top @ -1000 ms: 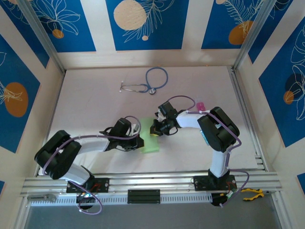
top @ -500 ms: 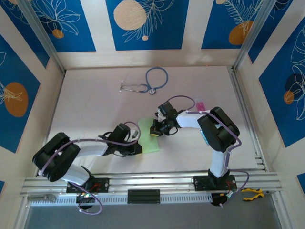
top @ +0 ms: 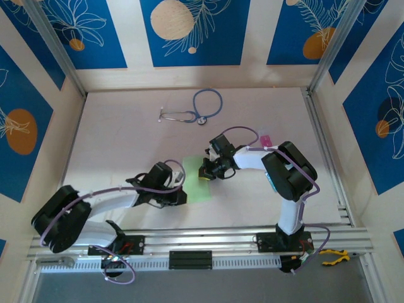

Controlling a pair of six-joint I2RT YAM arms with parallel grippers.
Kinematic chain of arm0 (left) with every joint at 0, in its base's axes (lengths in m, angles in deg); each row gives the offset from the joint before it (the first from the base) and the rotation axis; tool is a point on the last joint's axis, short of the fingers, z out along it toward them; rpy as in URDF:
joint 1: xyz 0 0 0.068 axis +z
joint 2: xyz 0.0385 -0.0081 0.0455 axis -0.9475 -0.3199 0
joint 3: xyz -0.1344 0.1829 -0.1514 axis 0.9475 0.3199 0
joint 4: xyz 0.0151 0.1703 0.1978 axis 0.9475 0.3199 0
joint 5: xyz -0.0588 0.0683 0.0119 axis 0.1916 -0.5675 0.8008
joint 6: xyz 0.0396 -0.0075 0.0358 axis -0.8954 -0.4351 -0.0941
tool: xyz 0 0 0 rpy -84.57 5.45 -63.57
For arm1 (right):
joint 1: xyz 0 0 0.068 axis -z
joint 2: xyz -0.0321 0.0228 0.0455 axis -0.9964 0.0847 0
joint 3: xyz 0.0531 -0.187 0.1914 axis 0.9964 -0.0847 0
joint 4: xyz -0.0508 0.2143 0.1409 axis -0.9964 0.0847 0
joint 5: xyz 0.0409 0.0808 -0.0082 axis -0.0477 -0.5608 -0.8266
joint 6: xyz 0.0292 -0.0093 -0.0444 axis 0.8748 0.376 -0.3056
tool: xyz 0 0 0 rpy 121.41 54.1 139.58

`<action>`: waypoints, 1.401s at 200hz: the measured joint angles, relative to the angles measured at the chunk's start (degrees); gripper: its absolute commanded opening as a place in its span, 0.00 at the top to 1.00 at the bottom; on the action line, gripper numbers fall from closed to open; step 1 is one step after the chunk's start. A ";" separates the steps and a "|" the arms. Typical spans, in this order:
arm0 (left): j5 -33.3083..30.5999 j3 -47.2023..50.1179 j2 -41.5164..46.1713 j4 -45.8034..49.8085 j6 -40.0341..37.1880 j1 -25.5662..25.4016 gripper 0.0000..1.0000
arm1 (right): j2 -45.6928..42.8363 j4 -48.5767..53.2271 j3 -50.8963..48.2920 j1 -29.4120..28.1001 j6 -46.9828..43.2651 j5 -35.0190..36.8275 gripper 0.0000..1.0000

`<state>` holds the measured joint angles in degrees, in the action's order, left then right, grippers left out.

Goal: Fold a paper plane with a square sheet of paper (pick it up from the middle)
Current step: First fold the square sheet of paper in half at the center of the table.

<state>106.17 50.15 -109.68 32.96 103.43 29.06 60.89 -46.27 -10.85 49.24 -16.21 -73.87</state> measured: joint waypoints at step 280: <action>6.21 -18.25 -23.89 -4.61 -3.98 14.91 0.97 | 0.02 0.81 0.44 -0.11 -0.24 0.33 1.00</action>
<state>112.38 31.90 -133.57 28.34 99.45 43.97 60.91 -45.46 -10.41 49.13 -16.45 -73.54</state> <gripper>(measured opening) 0.061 0.045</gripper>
